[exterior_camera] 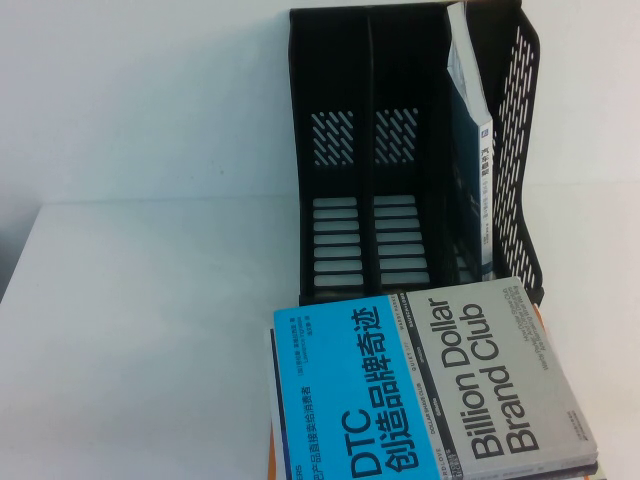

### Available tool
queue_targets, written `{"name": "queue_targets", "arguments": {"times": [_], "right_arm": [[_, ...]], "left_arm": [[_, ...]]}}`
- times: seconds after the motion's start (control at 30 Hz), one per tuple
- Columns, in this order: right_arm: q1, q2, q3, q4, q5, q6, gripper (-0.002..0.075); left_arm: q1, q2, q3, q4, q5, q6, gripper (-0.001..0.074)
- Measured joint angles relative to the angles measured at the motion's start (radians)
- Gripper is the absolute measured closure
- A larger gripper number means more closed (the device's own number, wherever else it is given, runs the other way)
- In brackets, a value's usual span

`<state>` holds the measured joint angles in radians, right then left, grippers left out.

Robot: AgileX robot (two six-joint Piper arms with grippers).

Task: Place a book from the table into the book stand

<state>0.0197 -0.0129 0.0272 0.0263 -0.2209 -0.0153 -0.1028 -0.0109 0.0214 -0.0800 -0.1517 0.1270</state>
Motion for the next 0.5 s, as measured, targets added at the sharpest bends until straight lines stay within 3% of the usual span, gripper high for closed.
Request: {"name": "queue_targets", "arguments": {"times": [0.23,0.5], "right_arm": [[0.000,0.000,0.000,0.000,-0.222,0.043,0.0729],[0.000,0.000,0.000,0.000,-0.255,0.054,0.0729]], "left_arm": [[0.000,0.000,0.000,0.000,-0.178,0.002,0.0738],[0.000,0.000,0.000,0.000,-0.200,-0.050,0.0738]]}}
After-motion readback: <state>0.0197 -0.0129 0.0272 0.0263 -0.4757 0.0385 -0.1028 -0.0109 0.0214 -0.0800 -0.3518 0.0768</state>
